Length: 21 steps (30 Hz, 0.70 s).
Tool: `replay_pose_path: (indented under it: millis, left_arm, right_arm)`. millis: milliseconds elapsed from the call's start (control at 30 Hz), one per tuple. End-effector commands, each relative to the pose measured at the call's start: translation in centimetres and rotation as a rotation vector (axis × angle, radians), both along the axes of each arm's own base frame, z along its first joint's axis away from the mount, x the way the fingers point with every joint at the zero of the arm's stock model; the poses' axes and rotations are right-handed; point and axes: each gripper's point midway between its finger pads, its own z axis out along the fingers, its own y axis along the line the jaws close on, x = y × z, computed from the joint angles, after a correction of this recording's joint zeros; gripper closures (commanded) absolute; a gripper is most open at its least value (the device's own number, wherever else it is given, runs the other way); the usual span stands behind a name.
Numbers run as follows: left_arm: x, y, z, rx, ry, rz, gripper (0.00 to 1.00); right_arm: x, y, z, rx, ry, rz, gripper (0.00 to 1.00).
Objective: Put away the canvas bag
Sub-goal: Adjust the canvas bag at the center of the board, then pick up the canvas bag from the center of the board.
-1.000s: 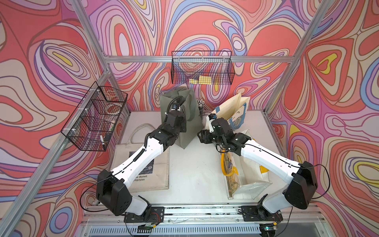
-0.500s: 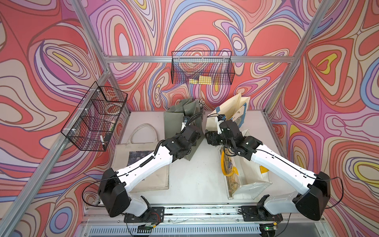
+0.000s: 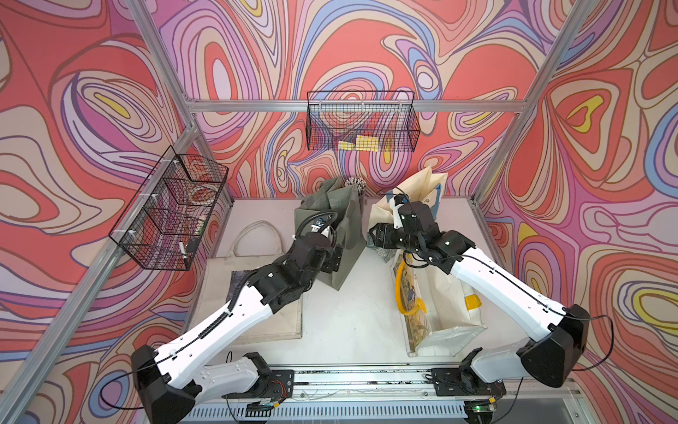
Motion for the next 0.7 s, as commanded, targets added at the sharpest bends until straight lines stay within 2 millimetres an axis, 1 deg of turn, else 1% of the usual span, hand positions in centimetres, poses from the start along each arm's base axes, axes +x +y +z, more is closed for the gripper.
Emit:
replay_pose_path:
  millis: [0,133,200,267,333,367,500,567,667]
  left_arm:
    - [-0.5,1.7,-0.7,-0.001,0.024,-0.084,0.11]
    - [0.0,4.6,-0.7,-0.127,0.033,-0.098,0.07]
    - [0.5,5.2,-1.0,-0.176,0.045,-0.139,0.07]
    - [1.1,5.1,-1.5,-0.206,0.052,-0.2,0.07]
    - [1.7,4.8,-2.1,-0.202,0.04,-0.248,0.08]
    - [2.4,4.7,-1.7,-0.206,-0.002,-0.27,0.08]
    - [4.2,5.0,-1.8,-0.209,-0.06,-0.317,0.08]
    - [5.0,5.4,-1.9,-0.206,-0.083,-0.325,0.07]
    - [5.6,5.8,-1.7,-0.192,-0.136,-0.337,0.07]
  right_arm:
    - [-0.2,1.4,0.0,0.02,0.033,0.068,0.27]
    - [-0.3,2.2,0.3,0.035,0.035,0.107,0.27]
    - [-0.3,2.6,0.6,0.041,0.033,0.13,0.27]
    - [-0.7,3.3,0.7,0.051,0.033,0.184,0.27]
    - [-1.2,3.6,0.4,0.05,0.045,0.218,0.27]
    - [-1.4,3.6,0.1,0.04,0.049,0.229,0.27]
    - [-2.8,3.5,-0.8,0.018,0.081,0.286,0.29]
    - [-3.6,3.9,-1.2,0.02,0.099,0.327,0.31]
    - [-5.0,5.0,-2.0,-0.007,0.116,0.394,0.32]
